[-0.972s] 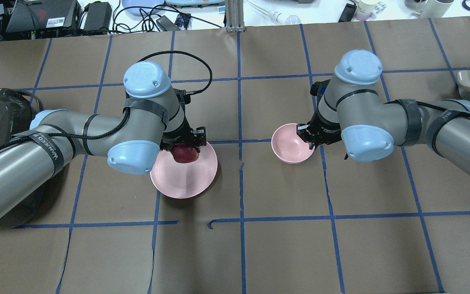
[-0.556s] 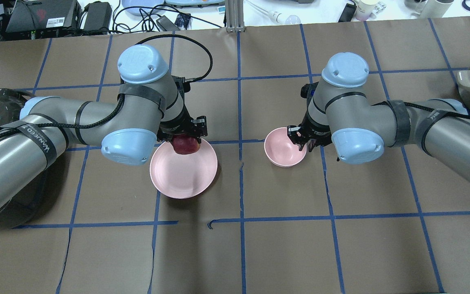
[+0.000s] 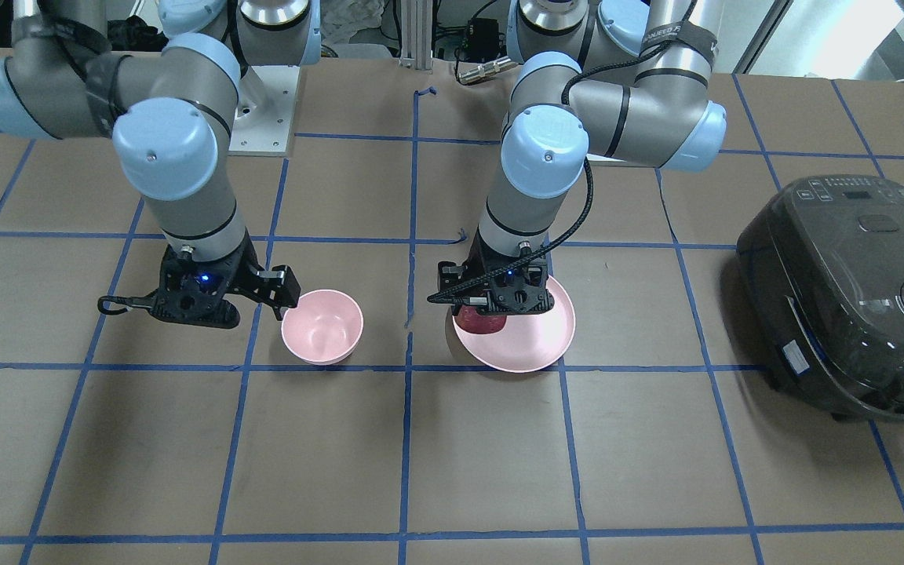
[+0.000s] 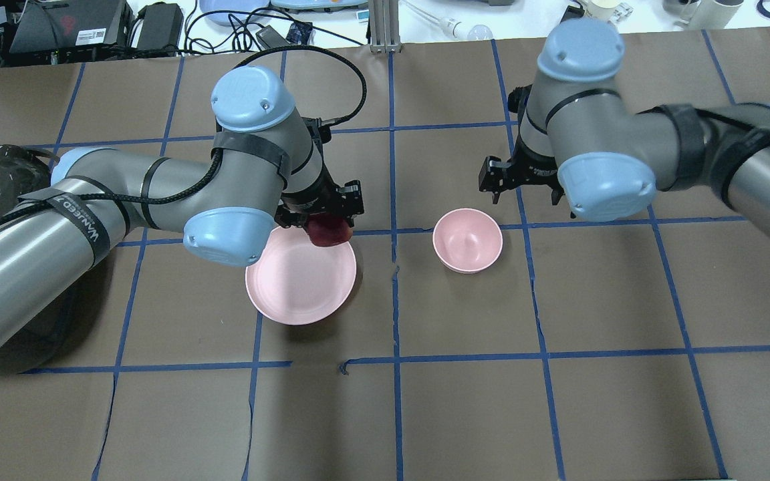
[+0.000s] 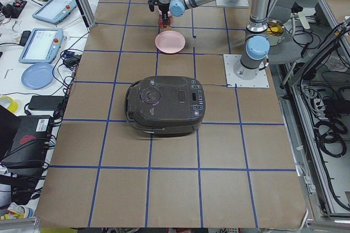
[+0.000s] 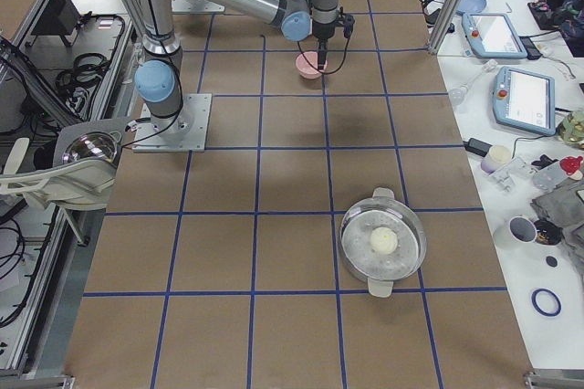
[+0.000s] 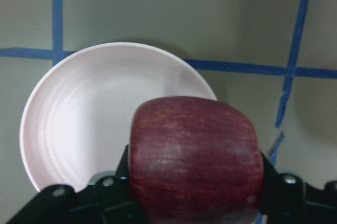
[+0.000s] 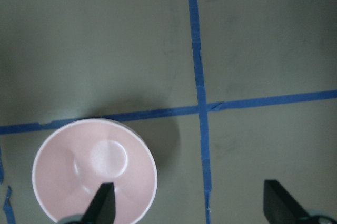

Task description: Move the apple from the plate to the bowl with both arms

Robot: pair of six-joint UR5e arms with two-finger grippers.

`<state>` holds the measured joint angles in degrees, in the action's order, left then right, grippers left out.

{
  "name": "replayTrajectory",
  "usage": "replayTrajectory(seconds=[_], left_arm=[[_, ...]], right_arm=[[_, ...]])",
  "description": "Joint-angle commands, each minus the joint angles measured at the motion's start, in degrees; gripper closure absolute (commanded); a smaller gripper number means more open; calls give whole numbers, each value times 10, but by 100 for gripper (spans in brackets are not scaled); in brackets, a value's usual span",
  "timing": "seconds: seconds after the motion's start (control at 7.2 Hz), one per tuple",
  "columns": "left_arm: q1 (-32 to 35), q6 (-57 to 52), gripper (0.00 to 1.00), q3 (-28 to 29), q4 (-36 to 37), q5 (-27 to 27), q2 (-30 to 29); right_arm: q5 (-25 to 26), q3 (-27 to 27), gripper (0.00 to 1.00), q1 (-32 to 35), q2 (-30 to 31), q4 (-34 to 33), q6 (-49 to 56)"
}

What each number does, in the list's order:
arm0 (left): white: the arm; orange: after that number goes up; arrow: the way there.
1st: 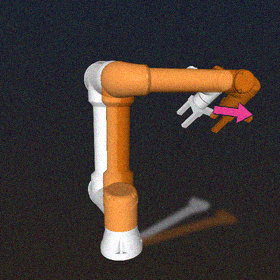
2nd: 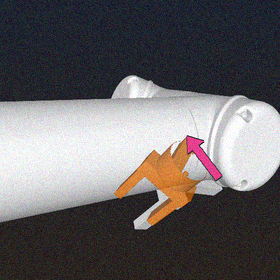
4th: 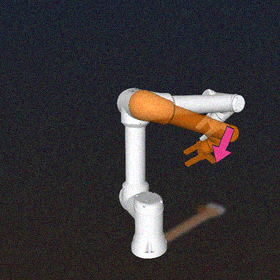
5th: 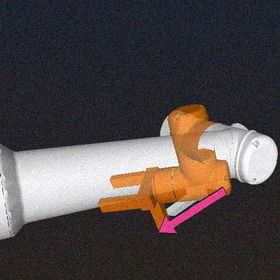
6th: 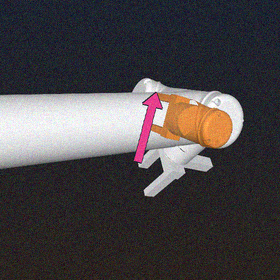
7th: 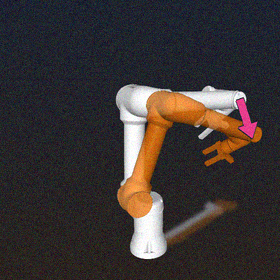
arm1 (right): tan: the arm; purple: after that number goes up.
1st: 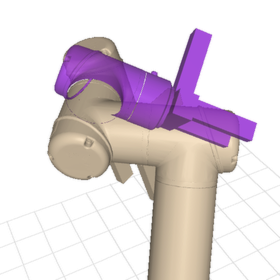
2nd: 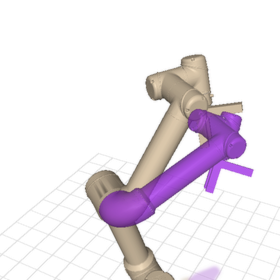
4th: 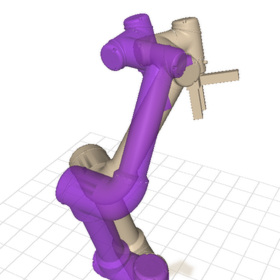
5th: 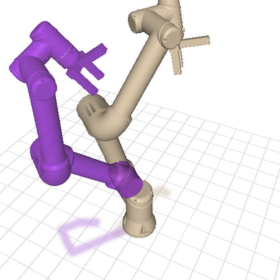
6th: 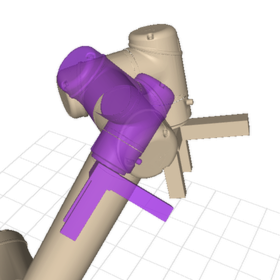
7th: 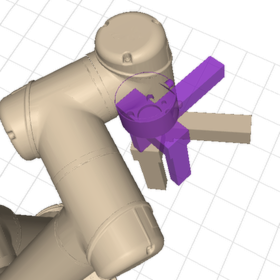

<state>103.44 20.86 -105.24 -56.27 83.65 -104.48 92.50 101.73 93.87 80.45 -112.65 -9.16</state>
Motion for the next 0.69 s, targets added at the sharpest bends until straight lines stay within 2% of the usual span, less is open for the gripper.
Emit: replayTrajectory(seconds=[0.0, 0.14, 0.28, 0.56], left_arm=[[43, 94, 90, 48, 2, -50, -28], [71, 138, 90, 76, 4, -51, -50], [95, 186, 90, 84, 40, -53, -75], [125, 270, 90, 93, 132, -60, -123]], right_arm=[[15, -131, 0, 1, 52, 192, 1], [10, -200, 0, 3, 52, 233, 0], [15, -220, 0, 3, 45, 251, 0], [7, -222, 0, 3, 43, 244, 0]])
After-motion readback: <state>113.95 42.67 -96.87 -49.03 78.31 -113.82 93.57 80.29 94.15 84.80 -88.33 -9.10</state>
